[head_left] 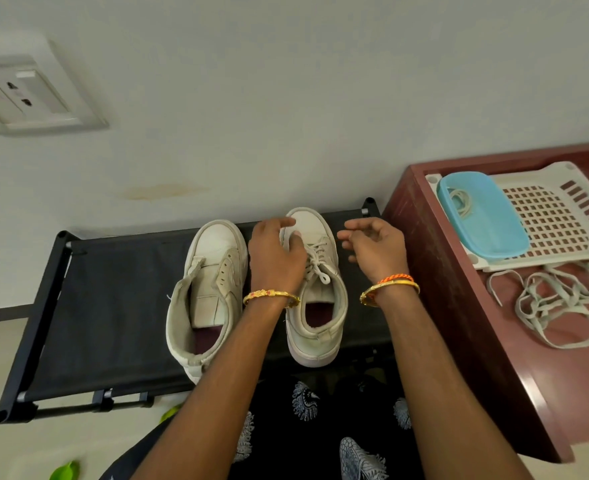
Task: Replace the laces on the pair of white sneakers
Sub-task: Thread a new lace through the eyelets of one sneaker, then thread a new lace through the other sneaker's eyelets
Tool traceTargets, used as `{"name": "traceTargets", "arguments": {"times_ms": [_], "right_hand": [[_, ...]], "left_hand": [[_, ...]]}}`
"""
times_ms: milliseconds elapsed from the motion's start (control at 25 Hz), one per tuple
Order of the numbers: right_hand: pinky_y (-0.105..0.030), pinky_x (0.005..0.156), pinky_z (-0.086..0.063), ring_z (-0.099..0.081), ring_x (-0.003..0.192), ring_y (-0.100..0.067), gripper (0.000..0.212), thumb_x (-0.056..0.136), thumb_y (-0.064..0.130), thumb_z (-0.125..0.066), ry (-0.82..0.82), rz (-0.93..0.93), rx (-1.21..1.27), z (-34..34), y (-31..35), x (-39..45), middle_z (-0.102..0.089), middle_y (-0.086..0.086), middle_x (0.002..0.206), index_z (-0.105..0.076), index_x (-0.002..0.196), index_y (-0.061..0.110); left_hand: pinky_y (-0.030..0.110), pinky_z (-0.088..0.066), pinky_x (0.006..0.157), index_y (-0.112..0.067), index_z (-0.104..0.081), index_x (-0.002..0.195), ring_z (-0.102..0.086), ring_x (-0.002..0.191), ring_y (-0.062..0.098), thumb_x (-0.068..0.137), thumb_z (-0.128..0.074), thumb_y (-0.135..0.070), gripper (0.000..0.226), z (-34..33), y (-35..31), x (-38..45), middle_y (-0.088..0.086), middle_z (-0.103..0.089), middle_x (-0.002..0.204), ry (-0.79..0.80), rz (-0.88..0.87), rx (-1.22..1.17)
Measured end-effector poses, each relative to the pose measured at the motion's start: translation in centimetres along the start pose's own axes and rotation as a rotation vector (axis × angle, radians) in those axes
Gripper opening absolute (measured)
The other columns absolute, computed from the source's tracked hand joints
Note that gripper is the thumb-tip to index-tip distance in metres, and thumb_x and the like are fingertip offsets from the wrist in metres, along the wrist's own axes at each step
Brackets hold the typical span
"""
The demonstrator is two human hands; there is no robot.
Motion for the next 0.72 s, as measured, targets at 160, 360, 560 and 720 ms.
{"name": "traceTargets", "arguments": {"times_ms": [160,360,560,720], "right_hand": [[-0.007,0.062,-0.047,-0.060,0.072,-0.001,0.014,0.089,0.004,-0.055,-0.126,0.199,-0.061,2.4,1.7,-0.6,-0.065,0.010,0.081,-0.064,0.093,0.015],[-0.026,0.063,-0.056,-0.067,0.065,-0.015,0.020,0.091,0.009,-0.052,-0.521,0.206,0.085,10.1,3.9,0.6,-0.064,-0.003,0.071,-0.057,0.074,0.016],[-0.042,0.081,-0.054,-0.066,0.083,-0.036,0.023,0.086,0.017,-0.055,-0.444,-0.137,-0.409,16.0,2.0,8.5,-0.068,-0.022,0.089,-0.064,0.087,-0.005],[-0.041,0.090,-0.045,-0.055,0.112,-0.038,0.050,0.090,0.034,-0.058,-0.342,-0.163,-0.790,14.9,1.6,10.7,-0.059,-0.022,0.122,-0.052,0.122,-0.003]], "left_hand": [[0.021,-0.041,0.089,-0.015,-0.057,0.116,-0.053,0.113,0.015,0.093,-0.055,-0.024,0.025,-0.6,0.3,0.2,0.002,-0.058,0.121,0.100,0.085,-0.029],[0.023,-0.038,0.092,-0.018,-0.060,0.113,-0.050,0.115,0.018,0.088,-0.062,-0.024,0.025,-1.3,-0.6,-0.1,0.004,-0.054,0.123,0.169,0.033,0.100],[0.027,-0.040,0.089,-0.016,-0.063,0.107,-0.051,0.113,0.023,0.085,-0.066,-0.022,0.023,-1.4,-0.3,0.6,0.008,-0.053,0.123,0.195,0.078,0.124],[0.036,-0.045,0.094,-0.018,-0.065,0.102,-0.050,0.115,0.027,0.083,-0.068,-0.026,0.021,-1.7,0.1,0.9,0.009,-0.053,0.122,0.203,0.069,0.153]]}}
Point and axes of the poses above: each hand's wrist, its own x-axis towards the middle knuckle, its own z-axis out of the back of the hand, y = z × x, the point moved 5 cm from there along x, towards the middle knuckle
